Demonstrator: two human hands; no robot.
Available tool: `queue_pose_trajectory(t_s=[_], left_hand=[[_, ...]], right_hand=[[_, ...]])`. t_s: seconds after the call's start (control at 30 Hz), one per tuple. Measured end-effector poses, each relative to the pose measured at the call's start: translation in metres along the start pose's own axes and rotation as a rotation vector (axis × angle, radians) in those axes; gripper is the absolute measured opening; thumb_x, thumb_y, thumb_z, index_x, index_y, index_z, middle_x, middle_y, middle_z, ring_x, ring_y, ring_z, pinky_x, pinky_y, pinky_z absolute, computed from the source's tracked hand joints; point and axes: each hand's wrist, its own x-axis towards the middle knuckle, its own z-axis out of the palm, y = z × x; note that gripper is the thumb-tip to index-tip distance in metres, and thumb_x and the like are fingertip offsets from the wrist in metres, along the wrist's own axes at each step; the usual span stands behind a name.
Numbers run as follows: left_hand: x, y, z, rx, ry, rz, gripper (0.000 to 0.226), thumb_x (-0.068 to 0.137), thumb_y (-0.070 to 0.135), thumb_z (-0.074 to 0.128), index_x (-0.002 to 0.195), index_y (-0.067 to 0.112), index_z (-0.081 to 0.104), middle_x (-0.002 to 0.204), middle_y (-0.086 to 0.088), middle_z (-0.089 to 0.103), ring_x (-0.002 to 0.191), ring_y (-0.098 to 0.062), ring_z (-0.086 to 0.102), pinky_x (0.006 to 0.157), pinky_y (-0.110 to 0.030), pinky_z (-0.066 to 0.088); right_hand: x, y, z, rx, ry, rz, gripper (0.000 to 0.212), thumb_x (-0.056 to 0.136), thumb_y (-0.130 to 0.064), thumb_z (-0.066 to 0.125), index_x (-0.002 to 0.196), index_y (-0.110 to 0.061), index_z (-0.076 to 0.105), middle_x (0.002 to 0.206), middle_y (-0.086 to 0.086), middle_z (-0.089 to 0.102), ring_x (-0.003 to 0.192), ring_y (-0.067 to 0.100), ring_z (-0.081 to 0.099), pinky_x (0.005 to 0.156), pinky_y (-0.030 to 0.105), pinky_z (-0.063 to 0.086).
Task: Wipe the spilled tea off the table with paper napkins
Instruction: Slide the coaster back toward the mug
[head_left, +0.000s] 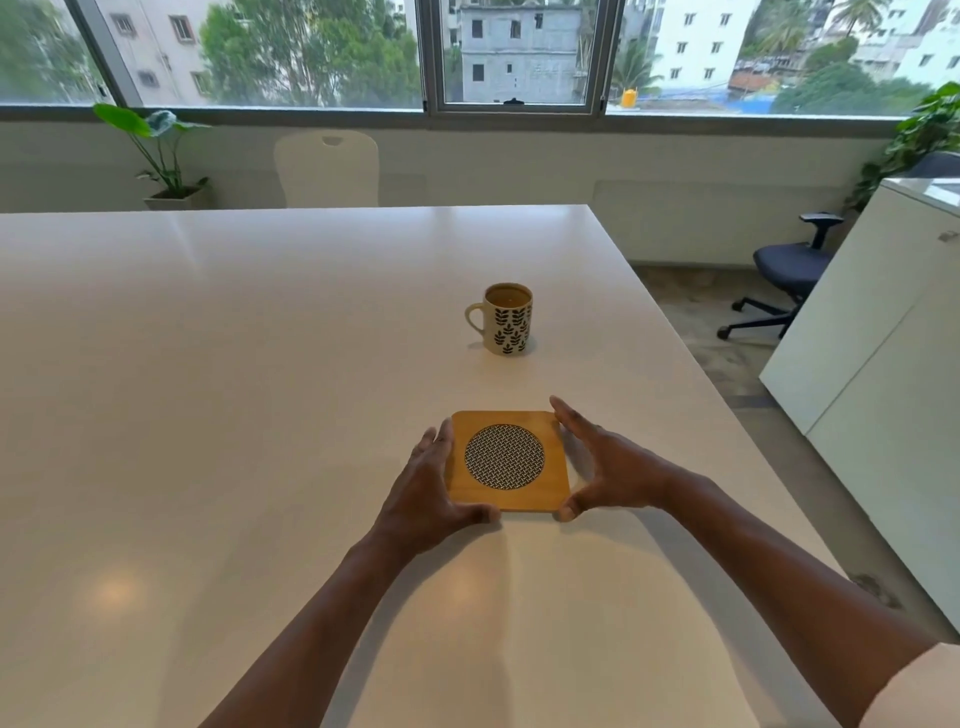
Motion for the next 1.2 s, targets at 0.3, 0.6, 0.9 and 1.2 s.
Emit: queue_pose_trajectory(t_s=[0.3,0.6,0.9,1.2], left_hand=[[0.003,0.000,0.005,0.012,0.016,-0.043,0.143,0.052,0.061,0.088,0.158,0.012,0.006,0.165,-0.008,0.017,0.154,-0.018,0.007,0.120,-0.035,0.015],[0.002,0.000,0.003,0.037,-0.004,-0.054,0.143,0.051,0.064,0.087,0.158,0.010,0.008,0.165,-0.009,0.016,0.154,-0.018,0.005,0.119,-0.032,0.013],[0.006,-0.003,0.003,0.128,-0.065,-0.057,0.134,0.055,0.068,0.082,0.157,0.008,0.018,0.165,-0.008,0.019,0.154,-0.019,0.004,0.122,-0.036,0.014],[0.016,-0.008,-0.004,0.107,-0.089,-0.039,0.127,0.063,0.071,0.076,0.159,0.017,0.012,0.166,-0.004,0.016,0.154,-0.018,0.005,0.121,-0.039,0.015]], right_hand=[[0.007,0.008,0.001,-0.029,-0.018,-0.023,0.149,0.048,-0.054,0.094,0.155,-0.036,-0.009,0.163,-0.001,0.020,0.148,0.016,0.019,0.112,0.020,0.016],[0.008,0.006,-0.001,-0.055,-0.043,-0.012,0.146,0.054,-0.049,0.093,0.156,-0.033,-0.010,0.164,-0.003,0.016,0.149,0.016,0.016,0.114,0.021,0.014],[0.009,0.004,-0.003,-0.101,-0.066,-0.012,0.142,0.057,-0.048,0.092,0.157,-0.027,-0.008,0.165,-0.003,0.008,0.151,0.015,0.009,0.121,0.027,0.011],[0.017,0.010,-0.009,-0.074,-0.014,-0.020,0.122,0.069,-0.066,0.073,0.157,-0.029,-0.002,0.166,0.000,0.007,0.152,0.018,0.006,0.124,0.039,0.014]])
